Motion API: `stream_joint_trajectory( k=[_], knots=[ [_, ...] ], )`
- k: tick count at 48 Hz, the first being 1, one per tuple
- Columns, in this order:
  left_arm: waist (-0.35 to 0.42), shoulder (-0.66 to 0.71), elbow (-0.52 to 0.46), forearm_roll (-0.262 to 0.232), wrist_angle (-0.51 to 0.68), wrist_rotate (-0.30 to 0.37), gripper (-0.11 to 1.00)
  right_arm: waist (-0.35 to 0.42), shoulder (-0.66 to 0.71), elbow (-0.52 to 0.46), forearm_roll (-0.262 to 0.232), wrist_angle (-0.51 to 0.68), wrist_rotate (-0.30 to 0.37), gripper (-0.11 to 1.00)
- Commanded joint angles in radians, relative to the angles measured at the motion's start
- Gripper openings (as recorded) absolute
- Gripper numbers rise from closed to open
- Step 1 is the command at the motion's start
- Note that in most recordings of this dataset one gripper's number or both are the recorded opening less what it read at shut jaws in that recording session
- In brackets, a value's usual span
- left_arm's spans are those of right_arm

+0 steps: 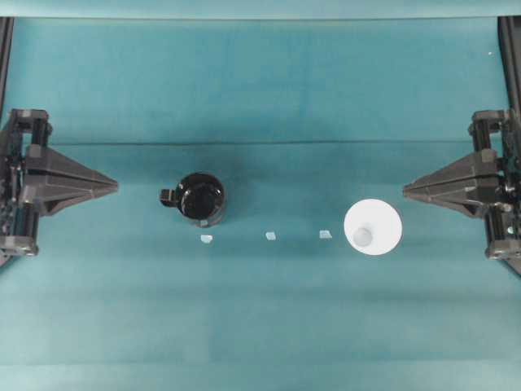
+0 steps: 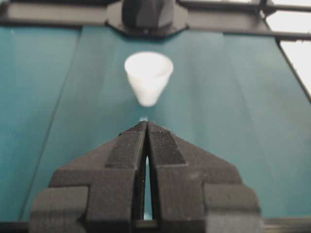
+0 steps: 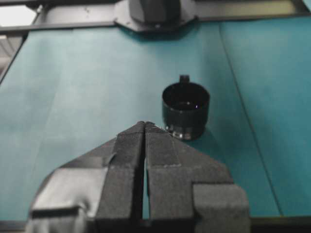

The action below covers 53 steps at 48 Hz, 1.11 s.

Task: Put the paper cup into the moved cup holder.
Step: 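Move the left gripper toward the black cup holder and open it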

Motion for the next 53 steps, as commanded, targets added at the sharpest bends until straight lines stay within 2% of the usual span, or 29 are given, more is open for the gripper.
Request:
stream_joint_trajectory(
  k=[1,16,35,53],
  knots=[
    [-0.002,0.029,-0.02,0.002,0.044,-0.003,0.01,0.003,0.005,-0.023,0.003,0.0,0.011,0.02],
    [0.038,0.17,-0.017,0.002,0.186,0.0,0.01,0.003,0.017,-0.021,0.005,0.041,0.014,0.02],
    [0.109,0.387,-0.031,0.002,0.21,0.0,0.01,0.003,0.021,-0.021,0.003,0.075,0.015,0.02],
    [0.112,0.46,-0.043,0.003,0.218,0.002,0.02,0.003,0.023,-0.021,0.008,0.092,0.015,0.02]
  ],
)
